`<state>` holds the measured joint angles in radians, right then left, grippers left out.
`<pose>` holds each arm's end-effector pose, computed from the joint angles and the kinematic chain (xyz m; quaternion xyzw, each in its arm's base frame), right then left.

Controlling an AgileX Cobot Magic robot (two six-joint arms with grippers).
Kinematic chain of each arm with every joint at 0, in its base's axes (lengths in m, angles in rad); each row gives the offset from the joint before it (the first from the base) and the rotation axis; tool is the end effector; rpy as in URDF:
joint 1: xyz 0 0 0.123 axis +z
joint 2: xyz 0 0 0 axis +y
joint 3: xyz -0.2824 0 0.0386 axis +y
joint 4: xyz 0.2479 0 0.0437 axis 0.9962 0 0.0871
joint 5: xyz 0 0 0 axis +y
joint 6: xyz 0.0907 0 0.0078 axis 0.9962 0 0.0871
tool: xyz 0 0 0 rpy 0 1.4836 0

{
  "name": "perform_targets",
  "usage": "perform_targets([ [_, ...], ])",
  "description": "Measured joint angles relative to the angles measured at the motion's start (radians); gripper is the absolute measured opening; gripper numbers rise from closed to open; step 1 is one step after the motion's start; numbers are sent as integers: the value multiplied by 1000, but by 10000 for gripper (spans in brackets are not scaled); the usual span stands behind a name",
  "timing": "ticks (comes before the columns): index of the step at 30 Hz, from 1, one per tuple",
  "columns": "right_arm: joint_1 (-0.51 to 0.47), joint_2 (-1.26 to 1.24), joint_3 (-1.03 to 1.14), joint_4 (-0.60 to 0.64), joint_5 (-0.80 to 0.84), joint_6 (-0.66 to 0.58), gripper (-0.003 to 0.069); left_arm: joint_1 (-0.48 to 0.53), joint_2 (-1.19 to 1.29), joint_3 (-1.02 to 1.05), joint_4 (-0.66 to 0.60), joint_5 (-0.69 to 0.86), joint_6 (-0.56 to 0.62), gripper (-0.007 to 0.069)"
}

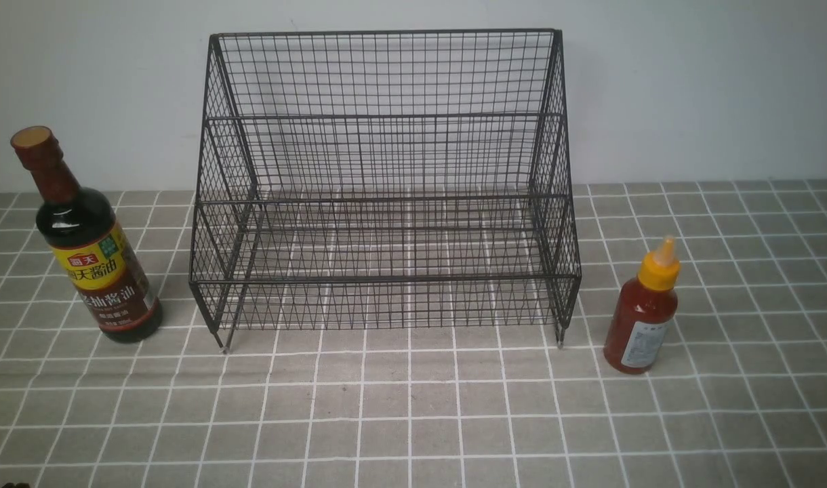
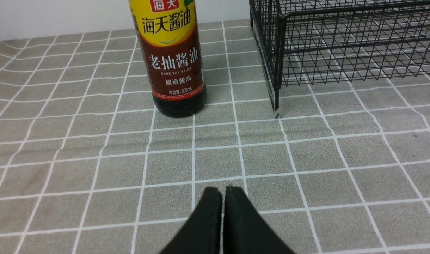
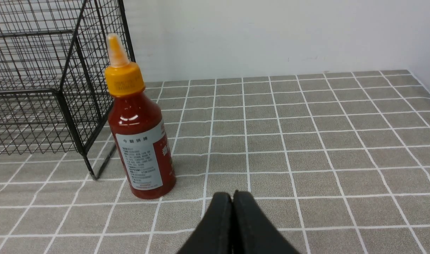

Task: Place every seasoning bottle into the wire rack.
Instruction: Use the left arm to grab the condiment bottle closest to it

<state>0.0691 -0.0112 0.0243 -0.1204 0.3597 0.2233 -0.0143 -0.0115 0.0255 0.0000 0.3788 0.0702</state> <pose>0.0531 -0.0002 0.1733 0.0293 0.7992 0.0370 0.5992 0.0524 -0.0007 0.1711 0.0341 0.8058 0.0165 0.5910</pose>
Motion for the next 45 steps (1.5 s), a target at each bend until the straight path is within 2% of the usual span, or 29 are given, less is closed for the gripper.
perform_targets([
  [4,0,0,0,0,0,0,-14,0,0,3,17,-47,1,-7],
  [7,0,0,0,0,0,0,-14,0,0,3,-28,-149,-45,-7],
  [10,0,0,0,0,0,0,-14,0,0,3,-132,-285,-134,-7],
  [13,0,0,0,0,0,0,-14,0,0,3,-161,-366,-157,-7],
  [21,0,0,0,0,0,0,-14,0,0,3,-170,-434,-167,-7],
  [24,0,0,0,0,0,0,-14,0,0,3,-172,-553,-178,-7],
  [28,0,0,0,0,0,0,-14,0,0,3,-202,-824,-188,-7],
  [30,0,0,0,0,0,0,-14,0,0,-6,-230,-891,-186,-7],
  [32,0,0,0,0,0,0,-14,0,16,-53,-252,-896,-184,-7],
  [35,0,0,0,0,0,0,-14,0,84,-177,-259,-803,-184,-7],
  [36,0,0,0,0,0,0,-14,0,144,-259,-258,-702,-184,-7],
  [37,0,0,0,0,0,0,-14,0,153,-283,-258,-669,-184,-7],
  [41,0,0,0,0,0,0,-14,0,401,-571,-230,-201,-151,-7],
  [44,0,0,0,0,0,0,-14,0,545,-707,-211,63,-134,-7],
  [45,0,0,0,0,0,0,-14,0,626,-776,-202,207,-132,-7],
])
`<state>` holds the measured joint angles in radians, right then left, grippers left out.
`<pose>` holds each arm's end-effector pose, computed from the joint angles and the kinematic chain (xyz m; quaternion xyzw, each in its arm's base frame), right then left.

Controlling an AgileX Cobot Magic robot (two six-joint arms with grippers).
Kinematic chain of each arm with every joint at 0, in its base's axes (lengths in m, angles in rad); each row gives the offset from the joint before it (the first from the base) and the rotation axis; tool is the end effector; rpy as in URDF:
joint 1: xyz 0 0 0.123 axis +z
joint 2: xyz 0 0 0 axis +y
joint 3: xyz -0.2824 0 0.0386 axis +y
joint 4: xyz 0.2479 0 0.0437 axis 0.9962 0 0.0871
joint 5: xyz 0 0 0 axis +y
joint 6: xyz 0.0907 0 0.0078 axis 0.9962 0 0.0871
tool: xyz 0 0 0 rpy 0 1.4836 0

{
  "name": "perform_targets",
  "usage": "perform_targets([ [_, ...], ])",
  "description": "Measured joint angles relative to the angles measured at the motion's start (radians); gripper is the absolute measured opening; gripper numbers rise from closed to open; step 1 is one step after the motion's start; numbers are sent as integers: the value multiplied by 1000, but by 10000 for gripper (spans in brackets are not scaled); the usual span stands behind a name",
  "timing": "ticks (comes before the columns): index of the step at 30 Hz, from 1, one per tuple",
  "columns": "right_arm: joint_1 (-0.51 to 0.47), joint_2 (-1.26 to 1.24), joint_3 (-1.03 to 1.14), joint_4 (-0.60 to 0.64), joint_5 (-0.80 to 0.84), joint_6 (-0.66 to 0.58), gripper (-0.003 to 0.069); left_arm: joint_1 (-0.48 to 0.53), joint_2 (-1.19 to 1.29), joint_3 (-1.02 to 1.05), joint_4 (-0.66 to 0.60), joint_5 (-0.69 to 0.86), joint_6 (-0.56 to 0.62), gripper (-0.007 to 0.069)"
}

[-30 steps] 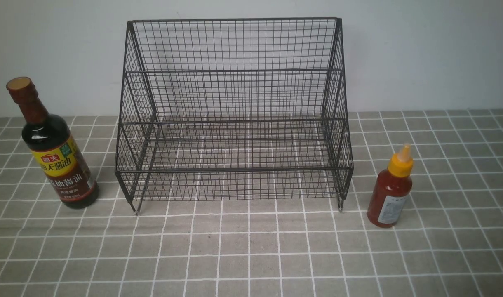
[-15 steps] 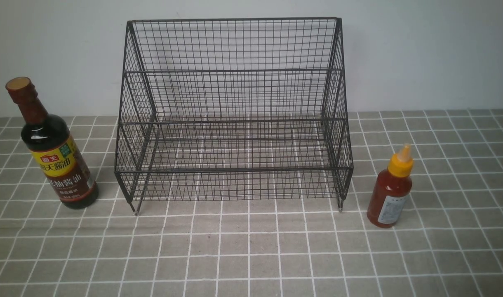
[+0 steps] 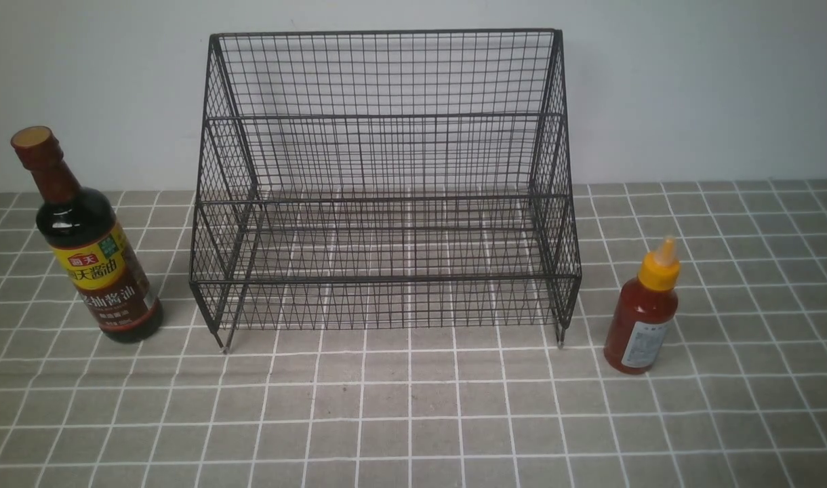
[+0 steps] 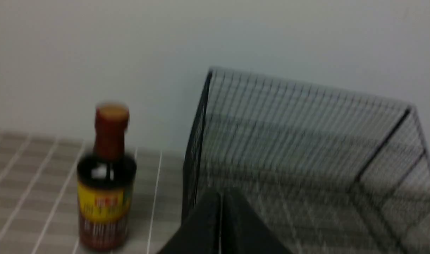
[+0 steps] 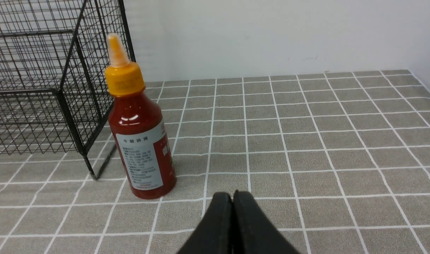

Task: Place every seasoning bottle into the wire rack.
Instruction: Use the left arm to grab the condiment bottle closest to it

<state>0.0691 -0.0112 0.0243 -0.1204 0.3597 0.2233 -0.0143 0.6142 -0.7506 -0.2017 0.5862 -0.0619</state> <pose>0.0531 -0.0002 0.1733 0.0293 0.7992 0.0370 0.5992 0.1158 -0.0118 0.3629 -0.0569 0.8177 -0.1149 0.5612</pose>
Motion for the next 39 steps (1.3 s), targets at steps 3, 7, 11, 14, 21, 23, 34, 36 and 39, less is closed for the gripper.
perform_targets([
  [3,0,0,0,0,0,0,-14,0,174,-126,13,259,4,-7],
  [7,0,0,0,0,0,0,-14,0,348,-254,48,474,30,-7],
  [11,0,0,0,0,0,0,-14,17,492,-439,118,596,13,-7],
  [14,0,0,0,0,0,0,-14,73,588,-572,137,650,-4,-6],
  [21,0,0,0,0,0,0,-14,210,772,-797,106,656,-6,-6],
  [23,0,0,0,0,0,0,-14,212,803,-824,97,658,9,-3],
  [34,0,0,0,0,0,0,-14,211,870,-827,85,484,209,305],
  [36,0,0,0,0,0,0,-14,211,910,-827,85,429,244,458],
  [39,0,0,0,0,0,0,-14,211,959,-827,90,399,256,568],
])
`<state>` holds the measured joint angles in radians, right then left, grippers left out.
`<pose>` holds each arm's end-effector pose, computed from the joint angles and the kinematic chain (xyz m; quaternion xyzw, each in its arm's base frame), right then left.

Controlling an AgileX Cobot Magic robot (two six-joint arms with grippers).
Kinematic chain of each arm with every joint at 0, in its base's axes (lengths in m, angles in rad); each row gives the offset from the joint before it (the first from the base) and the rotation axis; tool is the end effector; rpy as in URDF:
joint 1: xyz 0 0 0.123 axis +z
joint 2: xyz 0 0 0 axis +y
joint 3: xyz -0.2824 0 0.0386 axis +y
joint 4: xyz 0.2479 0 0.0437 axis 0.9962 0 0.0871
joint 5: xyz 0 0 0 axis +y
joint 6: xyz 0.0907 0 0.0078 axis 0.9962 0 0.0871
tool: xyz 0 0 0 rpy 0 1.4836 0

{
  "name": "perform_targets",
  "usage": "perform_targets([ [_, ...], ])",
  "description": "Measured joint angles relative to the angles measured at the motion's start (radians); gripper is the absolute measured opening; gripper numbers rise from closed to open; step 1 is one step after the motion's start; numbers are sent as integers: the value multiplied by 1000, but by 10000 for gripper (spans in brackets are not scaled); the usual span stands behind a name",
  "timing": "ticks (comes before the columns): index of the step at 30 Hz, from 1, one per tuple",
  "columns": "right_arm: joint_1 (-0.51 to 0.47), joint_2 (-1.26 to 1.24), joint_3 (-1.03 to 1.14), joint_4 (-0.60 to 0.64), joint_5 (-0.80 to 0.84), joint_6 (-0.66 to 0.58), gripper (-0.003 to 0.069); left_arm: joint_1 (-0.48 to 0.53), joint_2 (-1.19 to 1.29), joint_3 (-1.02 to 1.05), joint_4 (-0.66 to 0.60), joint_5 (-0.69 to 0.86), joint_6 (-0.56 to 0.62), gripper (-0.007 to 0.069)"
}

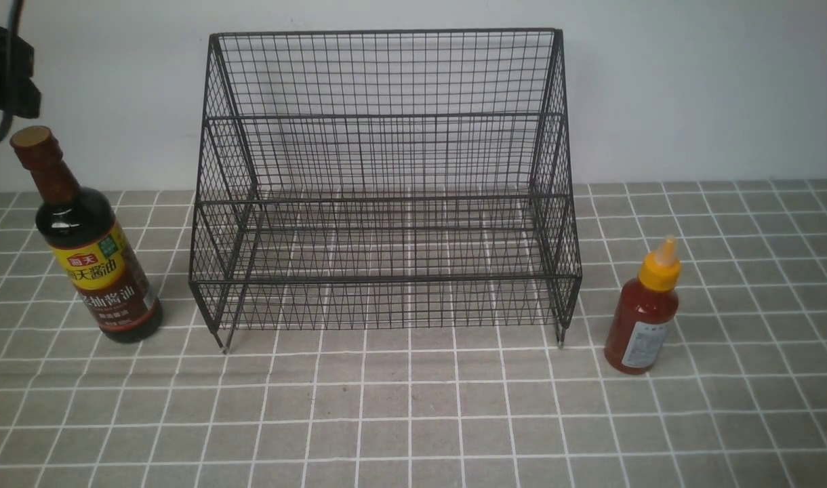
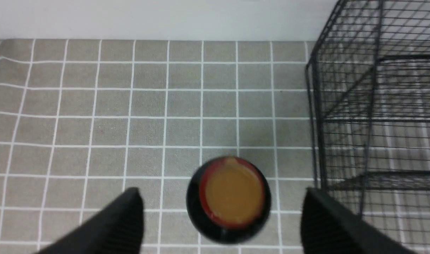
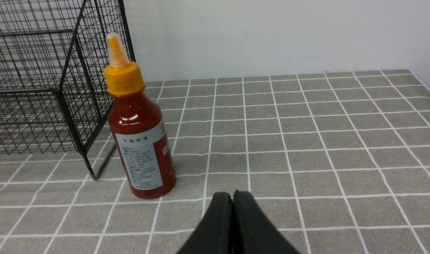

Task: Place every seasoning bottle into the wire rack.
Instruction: Use the left arm to grab the condiment bottle closest to it

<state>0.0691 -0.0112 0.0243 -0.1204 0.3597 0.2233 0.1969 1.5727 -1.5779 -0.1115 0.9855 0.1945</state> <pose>0.0531 -0.0002 0.1733 0.0293 0.7992 0.0370 0.5992 0.3388 0.0590 0.3798 -0.0147 0.9417 0.0115 0.3361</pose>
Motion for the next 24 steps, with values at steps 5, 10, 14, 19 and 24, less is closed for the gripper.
perform_targets([
  [5,0,0,0,0,0,0,-14,0,90,0,2,-17,1,631],
  [10,0,0,0,0,0,0,-14,0,152,0,1,-22,1,581],
  [14,0,0,0,0,0,0,-14,0,175,0,-3,-25,1,449],
  [19,0,0,0,1,0,0,-14,-2,175,0,-13,-20,2,260],
  [24,0,0,0,1,0,0,-14,-2,170,0,-13,-8,2,262],
])
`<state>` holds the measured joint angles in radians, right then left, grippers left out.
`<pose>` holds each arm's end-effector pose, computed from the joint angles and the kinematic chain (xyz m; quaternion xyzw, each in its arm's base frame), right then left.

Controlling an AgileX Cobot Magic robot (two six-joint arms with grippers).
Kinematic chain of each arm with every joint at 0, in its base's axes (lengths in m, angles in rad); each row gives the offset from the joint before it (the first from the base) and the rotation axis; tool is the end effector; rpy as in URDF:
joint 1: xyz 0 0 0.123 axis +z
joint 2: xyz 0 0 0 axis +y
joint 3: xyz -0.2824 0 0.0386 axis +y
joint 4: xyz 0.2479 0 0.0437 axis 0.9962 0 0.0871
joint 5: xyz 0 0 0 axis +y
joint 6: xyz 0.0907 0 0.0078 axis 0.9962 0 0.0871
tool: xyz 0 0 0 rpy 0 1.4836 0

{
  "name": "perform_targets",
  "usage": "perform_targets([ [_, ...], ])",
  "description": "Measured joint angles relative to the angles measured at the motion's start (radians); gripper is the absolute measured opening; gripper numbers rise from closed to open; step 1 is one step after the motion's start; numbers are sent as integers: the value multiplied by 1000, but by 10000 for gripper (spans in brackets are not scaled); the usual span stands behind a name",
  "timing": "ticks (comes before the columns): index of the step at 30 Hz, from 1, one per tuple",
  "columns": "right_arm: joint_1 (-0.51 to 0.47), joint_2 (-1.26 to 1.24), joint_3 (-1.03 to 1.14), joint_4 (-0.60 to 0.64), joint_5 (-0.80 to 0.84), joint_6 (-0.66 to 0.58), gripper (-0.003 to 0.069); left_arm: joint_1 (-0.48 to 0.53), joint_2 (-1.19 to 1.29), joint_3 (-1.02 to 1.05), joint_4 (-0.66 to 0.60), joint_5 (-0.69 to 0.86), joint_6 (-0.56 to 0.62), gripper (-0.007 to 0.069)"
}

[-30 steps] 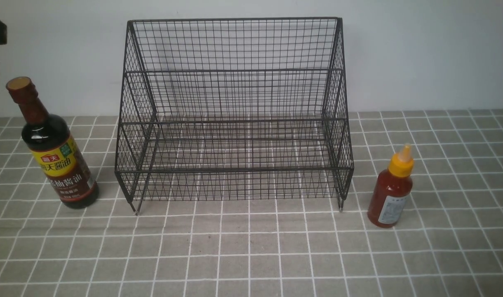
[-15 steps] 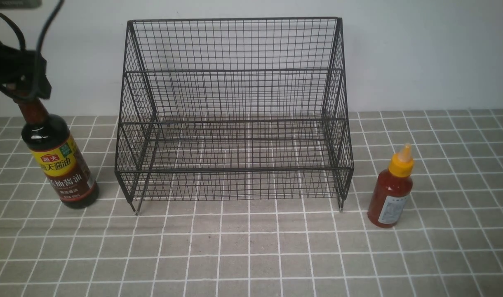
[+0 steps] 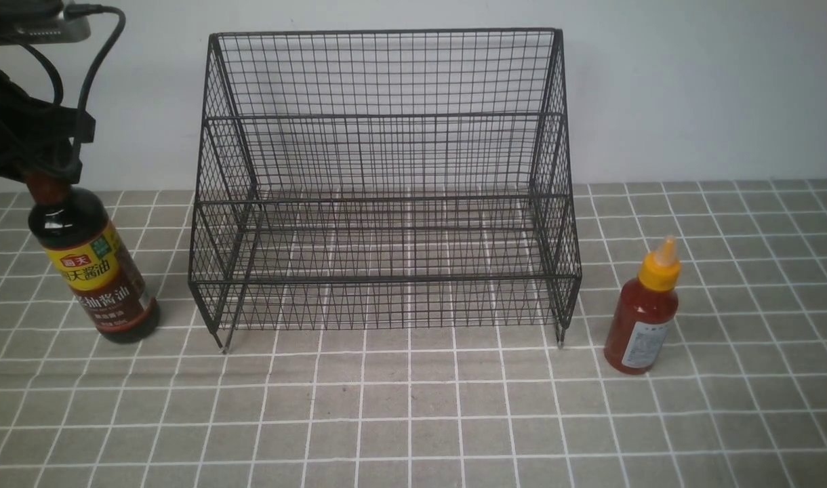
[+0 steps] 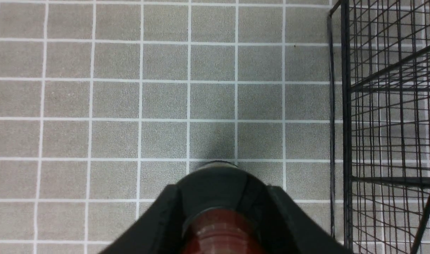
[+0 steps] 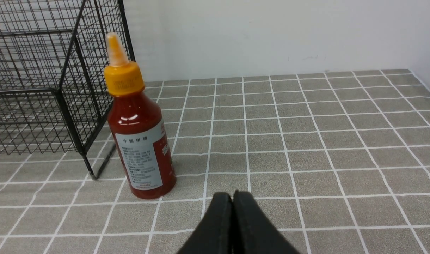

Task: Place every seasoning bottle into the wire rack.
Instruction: Use the left arm to grab the condiment bottle closest to it, then use the left arm to put the condiment bottle back on the shelf

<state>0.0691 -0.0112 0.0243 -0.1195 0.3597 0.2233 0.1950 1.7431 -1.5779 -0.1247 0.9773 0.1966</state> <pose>0.0531 -0.0002 0.1733 0.0295 0.7992 0.0374 0.5992 0.3775 0.0650 0.3183 -0.0198 0.9651 -0.0082 0.2610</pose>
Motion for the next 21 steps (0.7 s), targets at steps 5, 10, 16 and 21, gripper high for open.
perform_targets([
  [5,0,0,0,0,0,0,-14,1,-43,7,-3,57,0,262],
  [10,0,0,0,0,0,0,-14,1,-165,9,-27,67,0,262],
  [16,0,0,0,0,0,0,-14,1,-302,9,-135,62,20,262],
  [21,0,0,0,0,0,0,-14,-18,-385,9,-251,61,68,262],
])
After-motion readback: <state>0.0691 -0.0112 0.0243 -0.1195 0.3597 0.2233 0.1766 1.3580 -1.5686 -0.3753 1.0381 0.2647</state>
